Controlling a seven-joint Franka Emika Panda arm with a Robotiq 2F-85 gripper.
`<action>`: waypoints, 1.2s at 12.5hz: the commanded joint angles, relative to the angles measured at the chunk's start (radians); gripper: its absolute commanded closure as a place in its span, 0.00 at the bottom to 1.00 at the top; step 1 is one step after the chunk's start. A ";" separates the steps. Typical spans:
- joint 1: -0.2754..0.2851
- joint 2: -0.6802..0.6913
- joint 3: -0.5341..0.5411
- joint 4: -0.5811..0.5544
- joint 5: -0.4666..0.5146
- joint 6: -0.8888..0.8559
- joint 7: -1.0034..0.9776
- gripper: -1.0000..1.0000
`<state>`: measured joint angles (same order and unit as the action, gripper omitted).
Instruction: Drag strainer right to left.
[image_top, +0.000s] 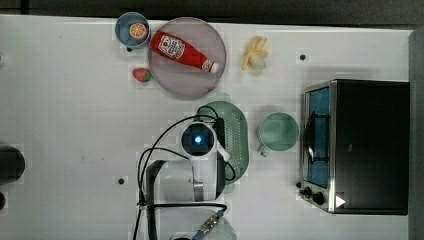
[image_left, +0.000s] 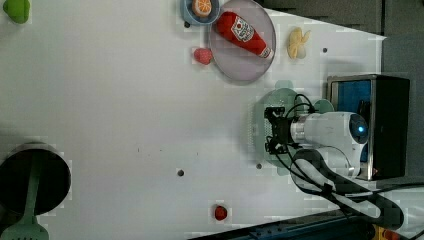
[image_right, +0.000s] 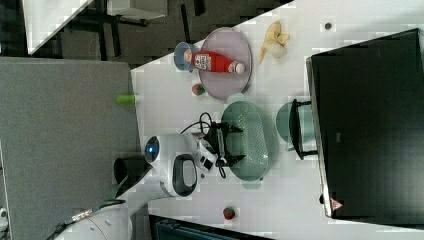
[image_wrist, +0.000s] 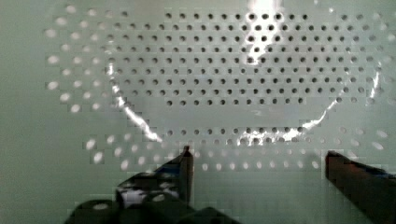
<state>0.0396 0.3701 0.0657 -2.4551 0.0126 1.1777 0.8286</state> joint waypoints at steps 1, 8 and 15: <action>0.078 -0.008 0.050 0.019 0.040 -0.005 0.042 0.00; 0.210 0.014 0.059 0.079 0.187 -0.057 0.047 0.00; 0.341 0.081 0.059 0.198 0.320 -0.075 0.166 0.00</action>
<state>0.3420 0.4238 0.1368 -2.3066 0.3103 1.1230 0.8965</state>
